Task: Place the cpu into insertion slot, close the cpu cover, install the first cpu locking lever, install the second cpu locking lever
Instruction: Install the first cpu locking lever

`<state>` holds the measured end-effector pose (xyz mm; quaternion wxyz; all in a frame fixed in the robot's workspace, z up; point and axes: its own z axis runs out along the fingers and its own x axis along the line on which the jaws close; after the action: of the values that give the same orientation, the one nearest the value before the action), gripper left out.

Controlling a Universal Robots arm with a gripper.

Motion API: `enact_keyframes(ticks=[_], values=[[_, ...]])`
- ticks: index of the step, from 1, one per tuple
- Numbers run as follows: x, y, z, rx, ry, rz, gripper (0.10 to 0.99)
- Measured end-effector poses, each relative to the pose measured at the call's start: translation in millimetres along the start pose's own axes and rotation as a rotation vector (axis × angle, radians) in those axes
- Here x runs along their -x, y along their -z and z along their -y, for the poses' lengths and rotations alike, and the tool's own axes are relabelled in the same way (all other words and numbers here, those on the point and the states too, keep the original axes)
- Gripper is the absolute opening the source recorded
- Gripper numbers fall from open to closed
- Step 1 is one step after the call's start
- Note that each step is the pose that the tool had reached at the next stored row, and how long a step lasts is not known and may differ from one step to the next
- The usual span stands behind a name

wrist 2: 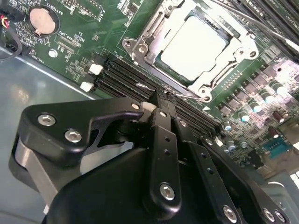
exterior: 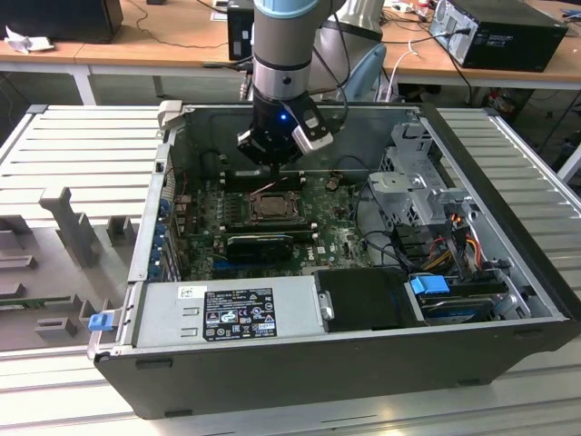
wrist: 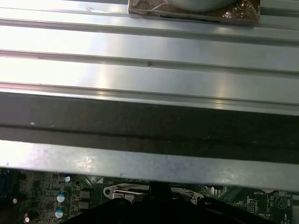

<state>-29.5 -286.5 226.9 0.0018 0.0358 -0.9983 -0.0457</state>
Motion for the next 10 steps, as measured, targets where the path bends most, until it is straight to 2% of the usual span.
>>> enact_keyframes(ticks=[2, 3, 6, 10], values=[[4.5, -6.5, -0.1, 0.0, 0.001, 0.0007, 0.106], [9.5, -12.4, 0.2, 0.0, 0.002, 0.0035, 0.106], [10.6, -15.1, 0.5, -0.002, 0.003, 0.0096, 0.106], [10.6, -16.6, 0.6, -0.004, 0.003, 0.0126, 0.106]])
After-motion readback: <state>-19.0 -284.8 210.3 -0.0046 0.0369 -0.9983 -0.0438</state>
